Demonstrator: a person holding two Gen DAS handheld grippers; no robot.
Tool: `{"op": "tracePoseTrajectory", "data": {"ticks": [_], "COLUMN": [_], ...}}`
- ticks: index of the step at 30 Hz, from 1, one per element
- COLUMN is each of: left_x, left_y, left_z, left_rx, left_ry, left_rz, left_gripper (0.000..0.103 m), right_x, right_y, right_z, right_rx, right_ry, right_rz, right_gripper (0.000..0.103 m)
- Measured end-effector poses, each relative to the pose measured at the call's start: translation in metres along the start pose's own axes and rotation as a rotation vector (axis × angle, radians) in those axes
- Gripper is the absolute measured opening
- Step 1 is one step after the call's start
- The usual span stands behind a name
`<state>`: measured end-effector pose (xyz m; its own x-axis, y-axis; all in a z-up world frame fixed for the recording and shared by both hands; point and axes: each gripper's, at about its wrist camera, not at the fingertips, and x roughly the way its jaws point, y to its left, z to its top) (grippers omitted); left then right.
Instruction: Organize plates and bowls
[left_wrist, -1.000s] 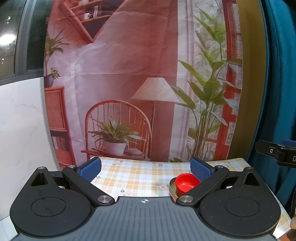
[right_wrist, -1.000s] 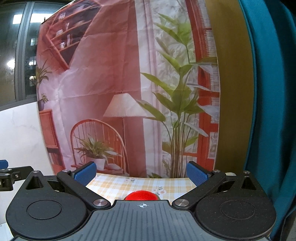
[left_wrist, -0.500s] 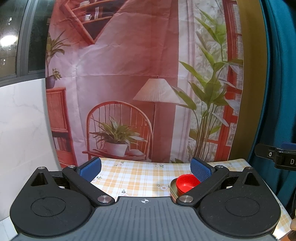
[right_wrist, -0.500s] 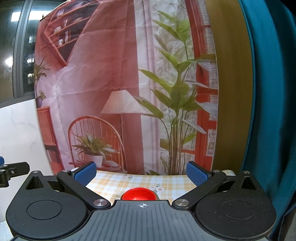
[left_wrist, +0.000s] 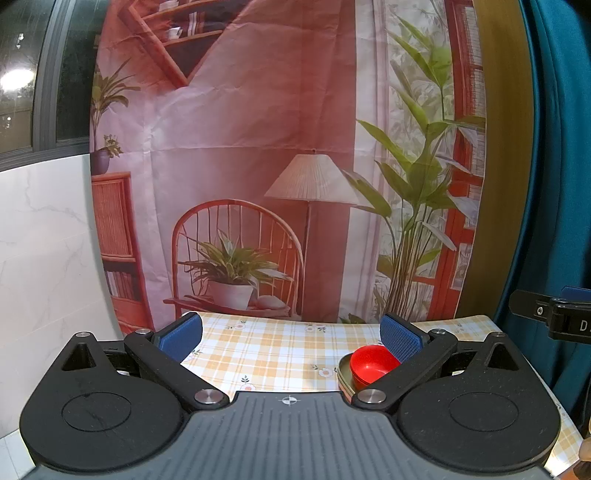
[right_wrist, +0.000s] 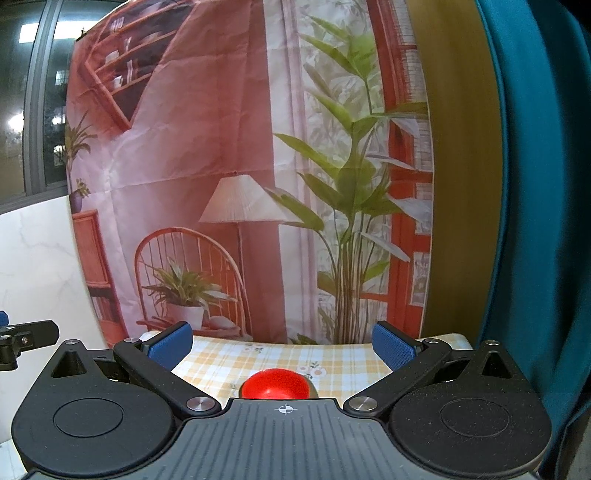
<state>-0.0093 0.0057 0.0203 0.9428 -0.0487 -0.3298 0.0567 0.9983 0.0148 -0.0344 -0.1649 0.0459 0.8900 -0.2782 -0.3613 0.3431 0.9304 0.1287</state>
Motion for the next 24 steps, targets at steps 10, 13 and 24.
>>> {"op": "tracePoseTrajectory", "data": {"ticks": [10, 13, 24], "left_x": [0.0006, 0.0004, 0.0001], "left_y": [-0.0006, -0.0006, -0.0003], "left_z": [0.0005, 0.0006, -0.0002], "left_rx": [0.003, 0.006, 0.006], "left_ry": [0.000, 0.000, 0.000], "left_rz": [-0.001, -0.002, -0.002], "left_gripper": [0.103, 0.103, 0.103], "right_x": [-0.0001, -0.0002, -0.0015], "right_y": [0.0002, 0.0003, -0.0009], "right_z": [-0.0002, -0.0003, -0.0014], "right_rx": [0.001, 0.000, 0.001], "right_ry": [0.000, 0.000, 0.007], "right_rz": [-0.001, 0.000, -0.003], "right_gripper": [0.103, 0.103, 0.103]}}
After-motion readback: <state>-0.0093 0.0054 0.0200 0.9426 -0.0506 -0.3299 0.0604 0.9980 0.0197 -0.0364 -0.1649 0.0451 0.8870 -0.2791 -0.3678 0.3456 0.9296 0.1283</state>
